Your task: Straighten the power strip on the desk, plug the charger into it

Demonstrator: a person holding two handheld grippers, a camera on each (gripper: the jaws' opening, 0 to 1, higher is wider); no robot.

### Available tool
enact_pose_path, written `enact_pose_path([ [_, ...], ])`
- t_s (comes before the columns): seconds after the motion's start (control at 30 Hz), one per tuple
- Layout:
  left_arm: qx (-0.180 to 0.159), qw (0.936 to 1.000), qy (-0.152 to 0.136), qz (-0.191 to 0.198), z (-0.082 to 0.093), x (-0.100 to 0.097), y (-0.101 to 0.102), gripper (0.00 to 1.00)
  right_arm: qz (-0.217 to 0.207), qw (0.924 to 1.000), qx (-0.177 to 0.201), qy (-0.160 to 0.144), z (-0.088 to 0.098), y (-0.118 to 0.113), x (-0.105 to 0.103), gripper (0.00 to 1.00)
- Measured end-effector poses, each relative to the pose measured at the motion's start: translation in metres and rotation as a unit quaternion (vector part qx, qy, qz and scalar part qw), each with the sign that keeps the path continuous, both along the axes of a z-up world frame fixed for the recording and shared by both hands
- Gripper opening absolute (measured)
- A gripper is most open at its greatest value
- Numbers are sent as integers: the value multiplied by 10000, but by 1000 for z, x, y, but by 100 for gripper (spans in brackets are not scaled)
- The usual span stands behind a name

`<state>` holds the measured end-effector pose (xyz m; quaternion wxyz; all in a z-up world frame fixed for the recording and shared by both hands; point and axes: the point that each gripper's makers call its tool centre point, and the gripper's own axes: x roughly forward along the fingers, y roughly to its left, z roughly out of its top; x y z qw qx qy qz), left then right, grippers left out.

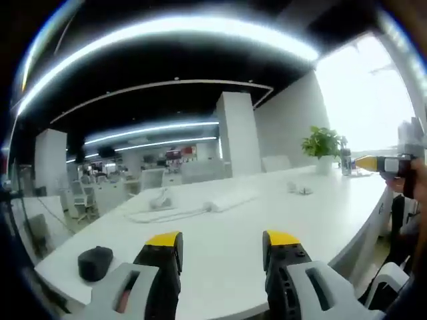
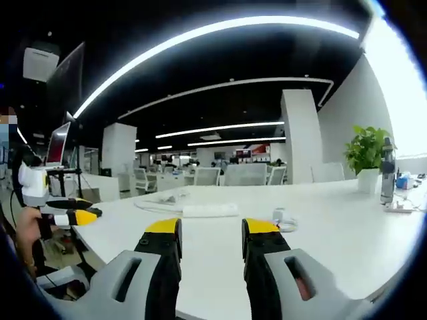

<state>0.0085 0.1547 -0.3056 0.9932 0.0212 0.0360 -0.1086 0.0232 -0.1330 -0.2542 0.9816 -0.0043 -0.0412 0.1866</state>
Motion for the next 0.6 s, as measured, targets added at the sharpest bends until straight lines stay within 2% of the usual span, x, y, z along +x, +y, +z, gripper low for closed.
enact_pose_path([
  [0.6,8,10000,39,1,-2,1,0,50,35,10000,-31,-2,1,1,0,35],
])
